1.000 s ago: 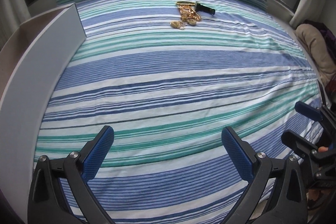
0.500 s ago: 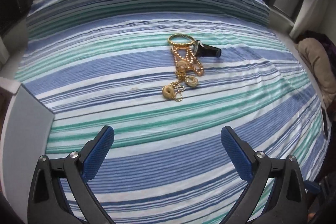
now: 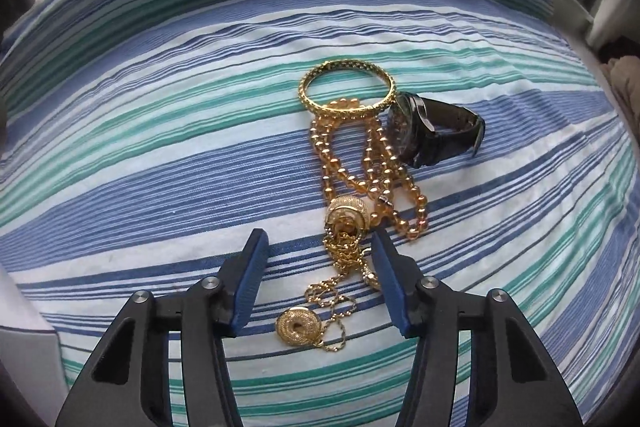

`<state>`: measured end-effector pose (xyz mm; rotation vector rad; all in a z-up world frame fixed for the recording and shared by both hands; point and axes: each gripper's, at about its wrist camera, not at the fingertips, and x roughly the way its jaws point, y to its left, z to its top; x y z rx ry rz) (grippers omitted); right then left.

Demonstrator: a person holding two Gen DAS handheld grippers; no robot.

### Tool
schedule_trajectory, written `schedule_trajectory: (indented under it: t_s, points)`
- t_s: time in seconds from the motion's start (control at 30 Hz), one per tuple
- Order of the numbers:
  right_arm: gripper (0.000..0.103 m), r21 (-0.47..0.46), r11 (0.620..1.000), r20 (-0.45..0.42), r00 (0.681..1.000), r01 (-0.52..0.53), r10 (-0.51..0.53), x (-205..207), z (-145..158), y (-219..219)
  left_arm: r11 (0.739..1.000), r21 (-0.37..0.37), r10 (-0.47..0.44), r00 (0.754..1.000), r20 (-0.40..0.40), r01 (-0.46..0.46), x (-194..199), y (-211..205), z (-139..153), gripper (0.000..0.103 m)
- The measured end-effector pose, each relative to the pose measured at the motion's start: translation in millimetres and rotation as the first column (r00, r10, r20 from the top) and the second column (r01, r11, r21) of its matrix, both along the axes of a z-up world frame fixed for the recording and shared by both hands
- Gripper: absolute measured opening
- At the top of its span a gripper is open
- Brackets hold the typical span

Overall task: Organize jewelry
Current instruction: 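Lower the left gripper onto the gold earrings in the gold pile and close it, then lift the gold earrings with the left gripper and set them down apart on the bed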

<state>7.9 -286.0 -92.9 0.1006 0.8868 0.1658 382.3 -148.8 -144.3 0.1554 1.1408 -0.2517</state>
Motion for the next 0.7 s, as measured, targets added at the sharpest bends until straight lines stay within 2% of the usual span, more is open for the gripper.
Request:
schedule_trajectory:
  t_s: [0.03,0.07,0.1,0.2,0.3,0.53,0.7]
  points:
    - [0.085,0.002,1.000,-0.003,1.000,0.003,-0.003,0,0,0,1.000,-0.007,0.000,1.000,0.002,0.000,0,-1,0,0.048]
    - [0.085,0.002,1.000,-0.004,1.000,0.007,-0.007,-1,0,0,1.000,-0.018,-0.001,1.000,-0.004,0.001,0,-1,-1,0.032]
    - [0.085,0.004,1.000,-0.006,1.000,0.011,-0.011,0,-1,-1,1.000,-0.015,-0.003,1.000,-0.002,0.003,-2,-3,-1,0.023]
    - [0.085,0.011,1.000,-0.011,1.000,0.022,-0.022,2,-2,-2,1.000,0.013,-0.023,0.999,0.027,0.023,-11,-6,0,0.021]
    - [0.085,0.010,0.999,-0.010,0.999,0.032,-0.032,2,1,-2,0.999,-0.039,-0.012,0.999,0.036,0.014,-25,8,14,0.020]
    - [0.085,0.021,0.999,0.000,0.999,0.039,-0.039,2,2,-4,0.990,-0.130,-0.036,0.995,0.090,0.048,-93,53,80,0.020]
    - [0.085,0.026,0.999,0.008,1.000,0.019,-0.019,2,4,4,0.989,-0.125,-0.064,0.992,0.109,0.078,-143,81,125,0.020]
